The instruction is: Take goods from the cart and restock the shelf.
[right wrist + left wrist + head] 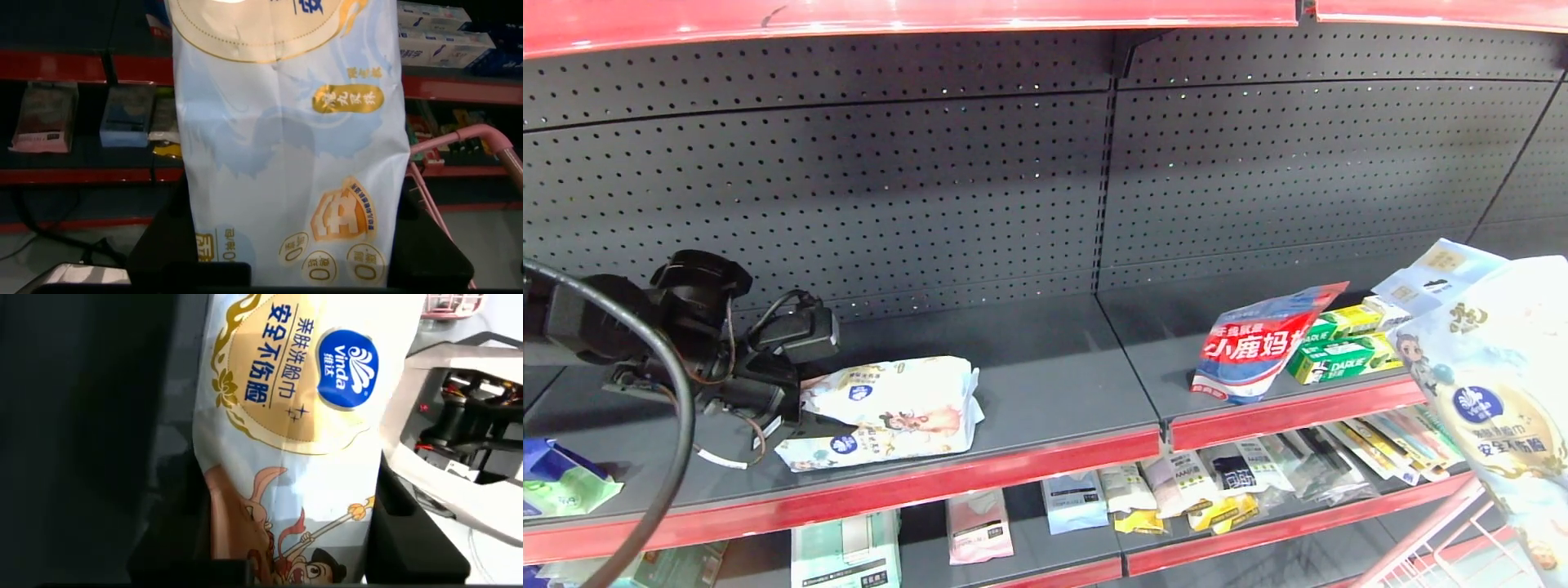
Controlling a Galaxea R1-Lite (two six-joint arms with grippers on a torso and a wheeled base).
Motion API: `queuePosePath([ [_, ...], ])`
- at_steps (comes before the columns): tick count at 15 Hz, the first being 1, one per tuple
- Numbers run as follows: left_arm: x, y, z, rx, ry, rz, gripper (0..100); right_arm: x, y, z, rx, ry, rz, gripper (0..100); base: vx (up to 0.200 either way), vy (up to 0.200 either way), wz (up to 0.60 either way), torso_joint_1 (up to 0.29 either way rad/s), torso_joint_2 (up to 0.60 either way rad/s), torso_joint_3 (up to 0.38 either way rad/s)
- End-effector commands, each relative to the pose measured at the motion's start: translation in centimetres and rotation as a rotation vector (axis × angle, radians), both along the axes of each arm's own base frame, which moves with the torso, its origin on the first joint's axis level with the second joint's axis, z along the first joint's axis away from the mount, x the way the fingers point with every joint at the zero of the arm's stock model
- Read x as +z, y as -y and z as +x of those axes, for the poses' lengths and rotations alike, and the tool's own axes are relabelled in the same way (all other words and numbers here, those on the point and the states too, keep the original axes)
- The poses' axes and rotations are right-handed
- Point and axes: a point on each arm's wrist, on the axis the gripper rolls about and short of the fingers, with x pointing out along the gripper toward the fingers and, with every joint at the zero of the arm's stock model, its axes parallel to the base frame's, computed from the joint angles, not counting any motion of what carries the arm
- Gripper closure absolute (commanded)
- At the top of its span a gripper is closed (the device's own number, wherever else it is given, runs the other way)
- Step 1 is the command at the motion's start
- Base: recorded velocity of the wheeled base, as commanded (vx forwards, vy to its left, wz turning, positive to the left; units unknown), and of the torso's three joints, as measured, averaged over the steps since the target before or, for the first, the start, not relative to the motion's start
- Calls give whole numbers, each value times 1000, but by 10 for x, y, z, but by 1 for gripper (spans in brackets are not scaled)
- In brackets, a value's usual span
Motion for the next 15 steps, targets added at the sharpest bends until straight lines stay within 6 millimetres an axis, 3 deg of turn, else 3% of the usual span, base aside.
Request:
queuePosePath([
  [1,-10,-1,1,1,15,0,100,2,0,0,1,6,0,100,0,0,0,0,0,0],
  [15,-15,0,-20,-2,-29,-34,100,2,0,0,1,4,-1,100,0,0,0,0,0,0],
])
